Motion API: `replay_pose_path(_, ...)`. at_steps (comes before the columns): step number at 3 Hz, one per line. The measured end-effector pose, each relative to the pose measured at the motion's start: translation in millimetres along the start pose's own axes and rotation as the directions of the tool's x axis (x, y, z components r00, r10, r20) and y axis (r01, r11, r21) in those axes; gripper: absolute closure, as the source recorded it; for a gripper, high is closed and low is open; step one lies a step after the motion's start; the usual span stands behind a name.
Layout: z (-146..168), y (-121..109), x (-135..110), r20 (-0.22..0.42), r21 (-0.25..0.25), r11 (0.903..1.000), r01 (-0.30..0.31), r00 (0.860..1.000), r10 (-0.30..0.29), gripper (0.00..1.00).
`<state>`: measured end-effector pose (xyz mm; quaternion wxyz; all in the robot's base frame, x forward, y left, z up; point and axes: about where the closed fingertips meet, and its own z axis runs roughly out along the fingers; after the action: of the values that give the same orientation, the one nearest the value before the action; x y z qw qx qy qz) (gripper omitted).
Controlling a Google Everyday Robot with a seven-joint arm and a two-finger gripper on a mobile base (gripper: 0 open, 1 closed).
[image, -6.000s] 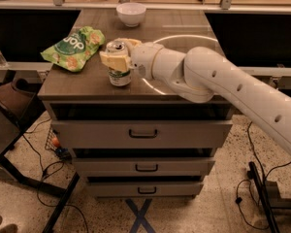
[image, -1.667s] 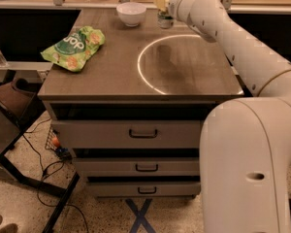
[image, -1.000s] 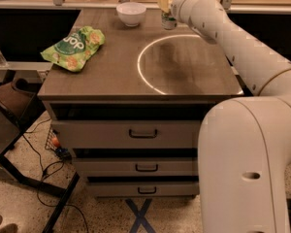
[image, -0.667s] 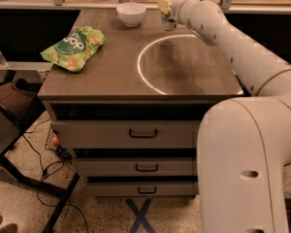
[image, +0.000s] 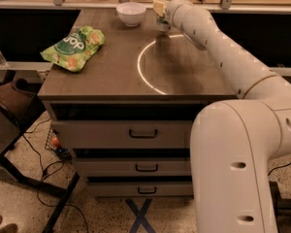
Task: Move 7up can near white bowl
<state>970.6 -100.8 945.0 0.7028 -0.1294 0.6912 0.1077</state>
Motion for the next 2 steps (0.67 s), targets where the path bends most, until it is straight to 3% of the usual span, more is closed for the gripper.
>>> replay_pose_path(1, 6.7, 4.2, 6.9, 0.007, 0.004, 0.9999, -0.01, 1.0, 0.01, 1.0)
replay_pose_path(2, 7.7, 6.2, 7.6, 0.006, 0.001, 0.9999, -0.011, 1.0, 0.011, 0.83)
